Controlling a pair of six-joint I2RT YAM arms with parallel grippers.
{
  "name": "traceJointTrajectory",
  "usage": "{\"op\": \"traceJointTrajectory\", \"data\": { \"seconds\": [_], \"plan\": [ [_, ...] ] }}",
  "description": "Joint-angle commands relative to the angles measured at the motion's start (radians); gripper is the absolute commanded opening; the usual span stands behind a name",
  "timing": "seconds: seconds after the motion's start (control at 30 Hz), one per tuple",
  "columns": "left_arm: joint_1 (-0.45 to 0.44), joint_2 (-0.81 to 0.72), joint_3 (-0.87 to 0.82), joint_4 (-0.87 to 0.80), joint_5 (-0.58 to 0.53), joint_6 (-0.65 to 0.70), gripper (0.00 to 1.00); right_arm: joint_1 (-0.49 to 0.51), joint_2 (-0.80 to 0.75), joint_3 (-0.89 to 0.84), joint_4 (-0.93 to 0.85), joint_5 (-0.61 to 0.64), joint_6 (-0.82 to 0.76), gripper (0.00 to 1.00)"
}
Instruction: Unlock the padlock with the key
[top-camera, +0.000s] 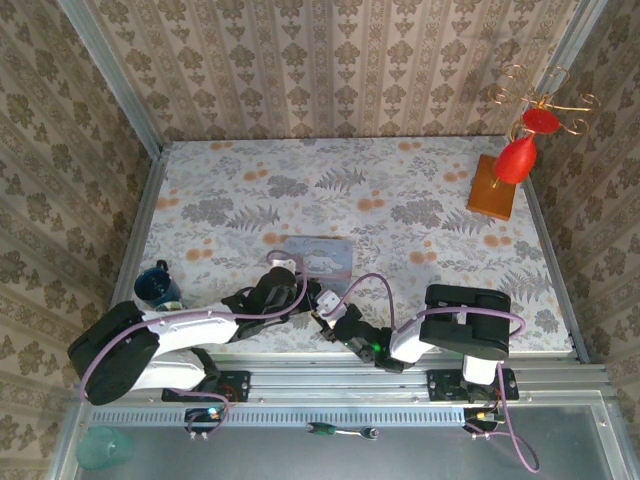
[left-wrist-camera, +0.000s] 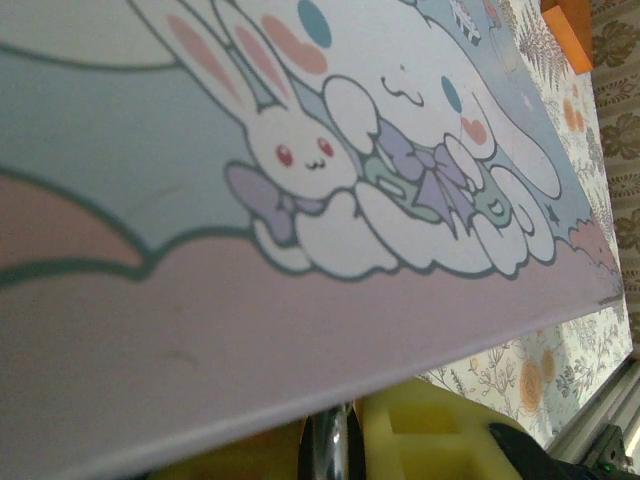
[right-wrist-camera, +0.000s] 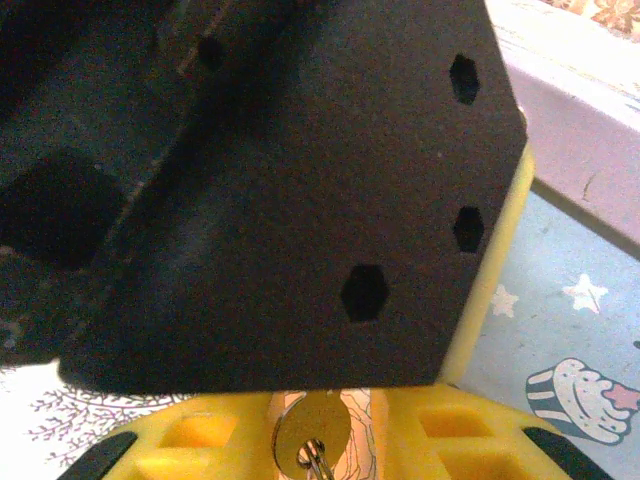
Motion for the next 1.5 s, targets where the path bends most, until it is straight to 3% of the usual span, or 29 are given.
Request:
{"op": "traceJointTrajectory", "data": {
  "seconds": [0.0, 0.5, 0.7, 1.07, 1.47],
  "plan": [
    [-0.004, 0.004, 0.004, 0.069, -0.013, -0.006, 0.09, 0.005, 0.012, 0.025, -0.025, 0.048, -0.010, 0.29],
    [0.016, 0.005, -0.003, 0.064, 0.001, -0.002, 0.10, 0.003, -0.014, 0.031, -0.041, 0.021, 0.032, 0.13],
    [0.030, 0.050, 0.023, 0.090, 0.028, 0.011, 0.10, -0.019, -0.074, 0.029, -0.101, -0.057, 0.116, 0.13],
    [0.038, 0.099, 0.024, 0.156, 0.048, 0.003, 0.10, -0.047, -0.091, -0.013, -0.084, -0.074, 0.177, 0.13],
    [0.070, 0.005, -0.010, 0.062, 0.019, 0.044, 0.36, -0.076, -0.082, -0.014, -0.105, -0.116, 0.241, 0.14]
  ]
}}
